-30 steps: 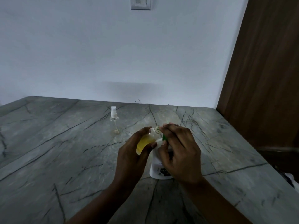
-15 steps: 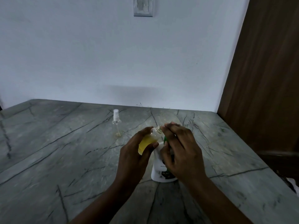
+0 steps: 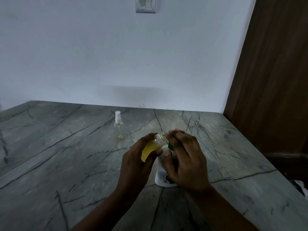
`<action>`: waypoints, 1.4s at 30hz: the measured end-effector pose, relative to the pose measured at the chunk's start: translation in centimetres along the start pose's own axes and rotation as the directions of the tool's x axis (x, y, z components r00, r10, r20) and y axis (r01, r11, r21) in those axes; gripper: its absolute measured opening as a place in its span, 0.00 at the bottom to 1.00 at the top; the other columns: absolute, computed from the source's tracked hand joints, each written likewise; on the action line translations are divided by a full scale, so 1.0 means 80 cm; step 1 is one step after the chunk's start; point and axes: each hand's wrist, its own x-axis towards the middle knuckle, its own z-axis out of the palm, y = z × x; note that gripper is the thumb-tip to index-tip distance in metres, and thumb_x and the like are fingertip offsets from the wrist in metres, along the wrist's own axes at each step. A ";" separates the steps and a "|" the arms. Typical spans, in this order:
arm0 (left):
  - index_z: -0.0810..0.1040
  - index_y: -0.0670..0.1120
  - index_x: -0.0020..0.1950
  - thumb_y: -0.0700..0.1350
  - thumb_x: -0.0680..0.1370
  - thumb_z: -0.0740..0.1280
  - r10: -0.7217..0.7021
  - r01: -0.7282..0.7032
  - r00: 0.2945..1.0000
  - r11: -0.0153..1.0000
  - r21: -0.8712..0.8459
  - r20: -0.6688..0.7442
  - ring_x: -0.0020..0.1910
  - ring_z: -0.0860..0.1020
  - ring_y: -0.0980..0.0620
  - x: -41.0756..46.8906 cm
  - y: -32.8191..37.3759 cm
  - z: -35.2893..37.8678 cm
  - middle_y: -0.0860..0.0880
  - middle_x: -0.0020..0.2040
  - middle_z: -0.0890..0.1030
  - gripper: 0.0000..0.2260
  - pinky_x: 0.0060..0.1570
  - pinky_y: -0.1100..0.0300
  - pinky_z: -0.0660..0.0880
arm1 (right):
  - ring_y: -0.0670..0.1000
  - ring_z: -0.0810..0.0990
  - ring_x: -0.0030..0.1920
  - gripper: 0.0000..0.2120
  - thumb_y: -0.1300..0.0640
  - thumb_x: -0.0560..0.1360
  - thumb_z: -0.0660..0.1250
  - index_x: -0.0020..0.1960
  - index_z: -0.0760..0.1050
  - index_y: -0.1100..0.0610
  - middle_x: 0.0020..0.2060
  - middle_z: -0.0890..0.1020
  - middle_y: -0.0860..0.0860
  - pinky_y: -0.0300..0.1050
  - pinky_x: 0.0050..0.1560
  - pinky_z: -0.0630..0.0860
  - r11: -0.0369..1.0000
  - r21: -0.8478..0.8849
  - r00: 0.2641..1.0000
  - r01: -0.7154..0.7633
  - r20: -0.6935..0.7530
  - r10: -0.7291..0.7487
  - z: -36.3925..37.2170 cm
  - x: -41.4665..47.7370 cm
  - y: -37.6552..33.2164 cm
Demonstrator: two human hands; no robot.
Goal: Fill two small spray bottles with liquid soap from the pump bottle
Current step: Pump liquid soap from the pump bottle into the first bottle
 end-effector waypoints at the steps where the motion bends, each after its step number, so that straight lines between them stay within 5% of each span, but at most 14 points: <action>1: 0.72 0.54 0.61 0.47 0.72 0.69 0.001 -0.001 1.000 1.000 0.001 0.002 0.49 0.73 0.73 0.000 0.000 0.000 0.64 0.51 0.75 0.18 0.45 0.78 0.68 | 0.55 0.74 0.58 0.16 0.54 0.79 0.57 0.60 0.72 0.63 0.53 0.80 0.60 0.39 0.64 0.66 1.000 0.000 1.000 0.000 -0.002 0.000 0.000 0.000 0.000; 18: 0.71 0.54 0.61 0.49 0.72 0.67 0.014 -0.014 1.000 1.000 -0.003 -0.023 0.50 0.72 0.74 0.005 0.007 0.001 0.58 0.52 0.76 0.18 0.47 0.78 0.68 | 0.53 0.72 0.58 0.17 0.57 0.74 0.60 0.57 0.78 0.66 0.53 0.80 0.59 0.33 0.64 0.63 0.998 -0.031 0.997 -0.055 0.061 0.057 -0.016 0.024 -0.006; 28: 0.70 0.55 0.62 0.50 0.72 0.66 0.005 -0.005 1.000 1.000 -0.007 -0.011 0.51 0.72 0.74 0.003 0.007 0.000 0.65 0.52 0.72 0.18 0.47 0.78 0.68 | 0.53 0.72 0.58 0.18 0.56 0.74 0.60 0.57 0.78 0.66 0.53 0.80 0.60 0.33 0.63 0.63 0.995 -0.020 0.994 -0.094 0.052 0.095 -0.013 0.021 -0.010; 42: 0.74 0.51 0.62 0.44 0.72 0.71 -0.017 0.017 1.000 1.000 -0.005 -0.023 0.51 0.75 0.68 -0.002 -0.001 0.003 0.57 0.53 0.78 0.19 0.46 0.75 0.70 | 0.54 0.75 0.57 0.16 0.58 0.73 0.62 0.55 0.79 0.67 0.51 0.81 0.59 0.36 0.61 0.67 0.997 -0.011 0.997 -0.077 0.014 0.077 -0.005 0.007 -0.007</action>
